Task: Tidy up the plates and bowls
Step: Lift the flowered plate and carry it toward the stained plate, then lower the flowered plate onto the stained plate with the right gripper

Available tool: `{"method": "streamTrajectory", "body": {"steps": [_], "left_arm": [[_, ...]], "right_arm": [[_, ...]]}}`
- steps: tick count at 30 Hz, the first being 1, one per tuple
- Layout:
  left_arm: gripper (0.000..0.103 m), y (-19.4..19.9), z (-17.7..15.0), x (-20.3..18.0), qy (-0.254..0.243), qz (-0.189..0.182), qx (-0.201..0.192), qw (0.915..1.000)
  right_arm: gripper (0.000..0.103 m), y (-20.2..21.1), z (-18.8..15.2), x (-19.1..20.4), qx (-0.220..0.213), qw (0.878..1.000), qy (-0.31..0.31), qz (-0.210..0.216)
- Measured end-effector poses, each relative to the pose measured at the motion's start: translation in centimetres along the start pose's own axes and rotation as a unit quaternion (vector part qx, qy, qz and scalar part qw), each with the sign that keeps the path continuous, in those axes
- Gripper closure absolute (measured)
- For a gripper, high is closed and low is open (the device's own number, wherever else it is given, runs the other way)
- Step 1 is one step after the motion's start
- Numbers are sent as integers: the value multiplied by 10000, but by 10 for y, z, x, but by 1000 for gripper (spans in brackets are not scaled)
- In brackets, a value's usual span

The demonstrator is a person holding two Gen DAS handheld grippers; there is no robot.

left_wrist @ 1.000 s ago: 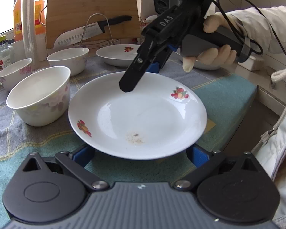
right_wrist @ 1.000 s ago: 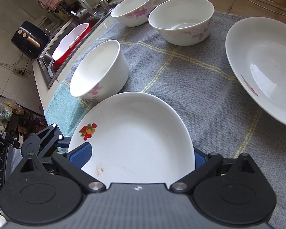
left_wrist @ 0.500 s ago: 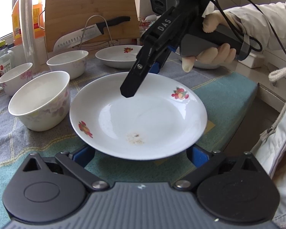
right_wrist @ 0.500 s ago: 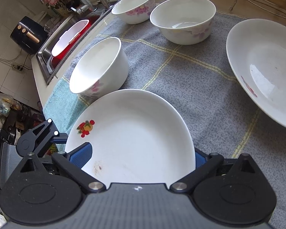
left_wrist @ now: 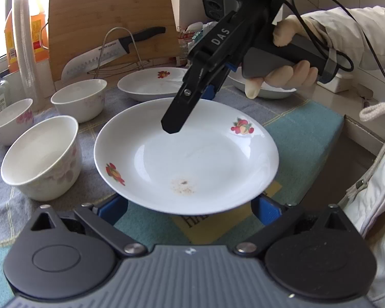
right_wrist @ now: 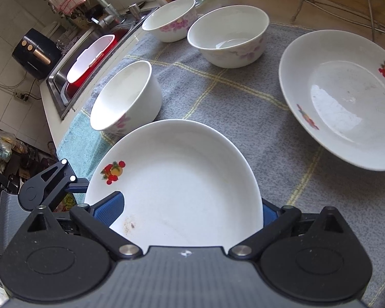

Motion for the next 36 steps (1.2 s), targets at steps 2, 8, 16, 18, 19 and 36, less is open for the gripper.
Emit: {"method": "streamTrajectory", "body": {"steps": [2,8,16,18,19,36], "left_arm": [[2,-4,6,-1,-28,-1,-1,10000],[2,-17,24,-7,-79,-18,-1,10000],[2,-37,52,-19,-175,-87,-11,9998],[2,-41,60,-22,-183,-131,-36,9997],[2,-44,64,-23,-197,-150,-43,9997],[2,-99,129,-54,-517,-444,-106,9976]], "right_arm": [[0,6,0,-3,-32,10000,1,-6],[0,25,1,-17,-142,9999,16,-30],[0,51,1,-41,-279,9996,-33,-98],[0,58,1,-49,-317,9994,-59,-126],[0,62,1,-53,-339,9993,-72,-139],[0,129,-11,-130,-740,9961,-419,-246]]}}
Point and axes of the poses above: each gripper's, at about its wrist camera, not at the fingertips, and y roughly against the way its jaws point, x to its left, z to its top, the point moved 3 cm from there along -y, roughly the way its jaws point, and after that the axes turned 10 degrees about -y, right-handed, at the moved point
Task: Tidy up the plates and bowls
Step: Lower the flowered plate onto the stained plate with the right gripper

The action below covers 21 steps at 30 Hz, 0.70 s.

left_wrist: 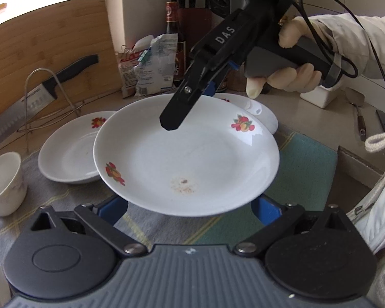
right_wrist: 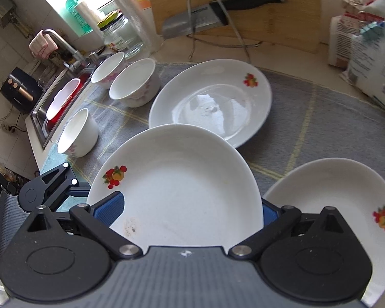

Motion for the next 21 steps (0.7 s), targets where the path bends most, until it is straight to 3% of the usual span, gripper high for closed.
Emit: {"method": "streamTrajectory", "body": {"steps": [21], "left_arm": [[2,-73,55,-30,-357,-393,20,9986]], "right_arm": [[0,47,-7,-95,-324,9976,-542,-290]]}}
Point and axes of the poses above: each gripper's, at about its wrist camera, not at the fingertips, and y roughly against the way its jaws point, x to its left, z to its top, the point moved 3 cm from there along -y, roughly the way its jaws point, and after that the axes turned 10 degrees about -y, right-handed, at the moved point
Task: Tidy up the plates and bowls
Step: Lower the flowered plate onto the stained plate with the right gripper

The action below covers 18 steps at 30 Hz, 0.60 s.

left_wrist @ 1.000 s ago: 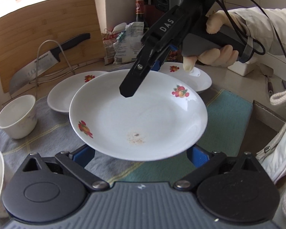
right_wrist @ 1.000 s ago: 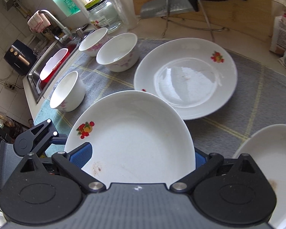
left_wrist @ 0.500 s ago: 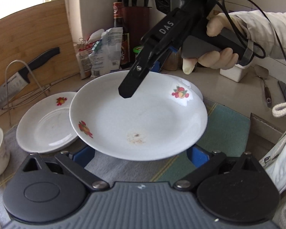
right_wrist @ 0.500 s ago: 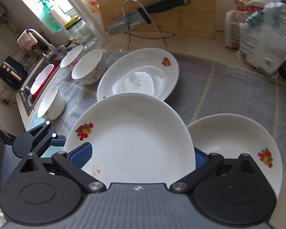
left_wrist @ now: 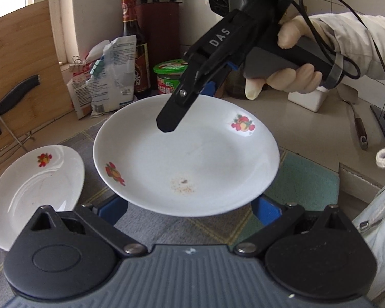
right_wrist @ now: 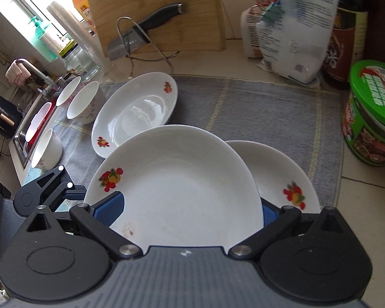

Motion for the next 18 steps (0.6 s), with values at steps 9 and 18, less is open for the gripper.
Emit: {"method": "streamTrajectory", "body": {"steps": [9,18], "left_arm": [[2,-20,6,-3,77,-91,158,9998],[2,-26,10,-3,112,-56,247,9996]], "right_arm": [[0,-1,2,-22,2,9999,-104,-2],[0,-8,2,-34,-11,9998,-188,-27]]}}
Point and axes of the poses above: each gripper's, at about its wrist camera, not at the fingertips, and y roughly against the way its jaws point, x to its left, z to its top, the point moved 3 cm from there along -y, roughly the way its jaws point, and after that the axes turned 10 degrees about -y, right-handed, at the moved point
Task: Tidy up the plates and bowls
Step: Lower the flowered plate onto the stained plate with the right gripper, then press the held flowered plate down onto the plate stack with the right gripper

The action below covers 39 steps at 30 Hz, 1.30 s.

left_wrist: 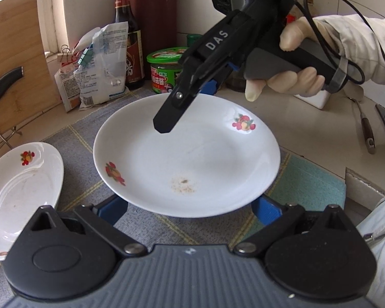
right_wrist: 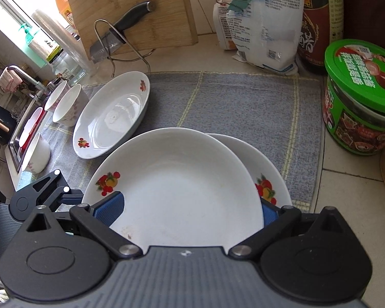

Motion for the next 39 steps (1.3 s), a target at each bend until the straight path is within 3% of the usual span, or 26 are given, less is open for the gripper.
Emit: {"method": "streamTrajectory", "body": {"steps": [39], "left_arm": [[1,-11,8,7,-246,-24,345,9991]], "right_arm": [[0,-3,-2,-16,-109,9997,-186,72]]}}
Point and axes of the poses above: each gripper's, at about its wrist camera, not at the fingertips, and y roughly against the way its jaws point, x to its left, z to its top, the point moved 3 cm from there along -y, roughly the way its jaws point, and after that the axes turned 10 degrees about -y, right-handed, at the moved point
